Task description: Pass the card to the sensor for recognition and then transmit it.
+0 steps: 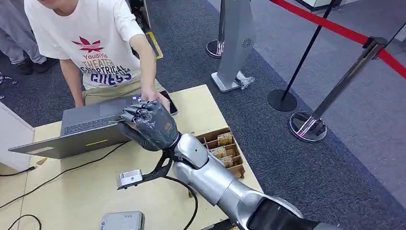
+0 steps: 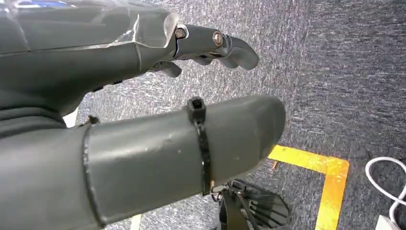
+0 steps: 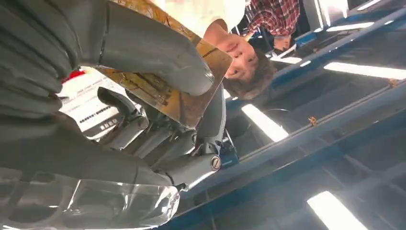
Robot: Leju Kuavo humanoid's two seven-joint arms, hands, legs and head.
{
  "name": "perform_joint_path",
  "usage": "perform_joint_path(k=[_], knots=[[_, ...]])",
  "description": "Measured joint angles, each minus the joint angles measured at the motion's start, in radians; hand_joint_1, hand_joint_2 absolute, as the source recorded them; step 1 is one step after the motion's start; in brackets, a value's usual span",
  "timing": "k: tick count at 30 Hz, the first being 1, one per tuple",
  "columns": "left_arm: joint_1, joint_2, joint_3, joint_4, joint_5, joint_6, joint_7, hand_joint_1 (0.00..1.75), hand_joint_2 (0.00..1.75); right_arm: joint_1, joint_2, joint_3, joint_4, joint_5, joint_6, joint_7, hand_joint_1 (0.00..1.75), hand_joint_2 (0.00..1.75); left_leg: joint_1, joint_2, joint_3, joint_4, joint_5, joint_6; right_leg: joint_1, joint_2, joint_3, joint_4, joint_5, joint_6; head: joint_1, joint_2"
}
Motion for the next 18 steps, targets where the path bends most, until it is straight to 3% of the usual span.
perform_joint_path(k=[4, 7, 10, 13, 18], knots=[[0.000, 0.000, 0.000, 0.000, 0.000, 0.000, 0.000, 0.00, 0.00, -0.003, 0.000, 0.011, 0.005, -0.067, 0.000, 0.000, 1.75, 1.75, 0.000, 0.000, 0.000, 0.000, 0.000, 0.000, 0.000, 0.000, 0.000, 0.000, 0.000, 0.000, 0.000, 0.000], [0.000, 0.000, 0.000, 0.000, -0.003, -0.001, 0.000, 0.00, 0.00, -0.009, -0.002, 0.040, 0.006, -0.270, 0.053, -0.010, 1.75, 1.75, 0.000, 0.000, 0.000, 0.000, 0.000, 0.000, 0.000, 0.000, 0.000, 0.000, 0.000, 0.000, 0.000, 0.000], [0.001, 0.000, 0.000, 0.000, -0.008, -0.010, -0.001, 0.00, 0.00, -0.003, -0.007, 0.059, -0.028, -0.590, 0.259, -0.014, 1.75, 1.75, 0.000, 0.000, 0.000, 0.000, 0.000, 0.000, 0.000, 0.000, 0.000, 0.000, 0.000, 0.000, 0.000, 0.000], [0.001, 0.001, 0.000, 0.000, -0.014, -0.021, -0.001, 0.00, 0.00, 0.018, -0.022, 0.064, -0.092, -0.829, 0.462, 0.010, 1.75, 1.75, 0.000, 0.000, 0.000, 0.000, 0.000, 0.000, 0.000, 0.000, 0.000, 0.000, 0.000, 0.000, 0.000, 0.000], [0.001, 0.003, 0.000, 0.000, -0.014, -0.032, 0.000, 0.00, 0.00, 0.060, -0.053, 0.080, -0.191, -1.057, 0.670, 0.059, 1.75, 1.75, 0.000, 0.000, 0.000, 0.000, 0.000, 0.000, 0.000, 0.000, -0.001, 0.000, 0.000, 0.000, 0.000, 0.000]])
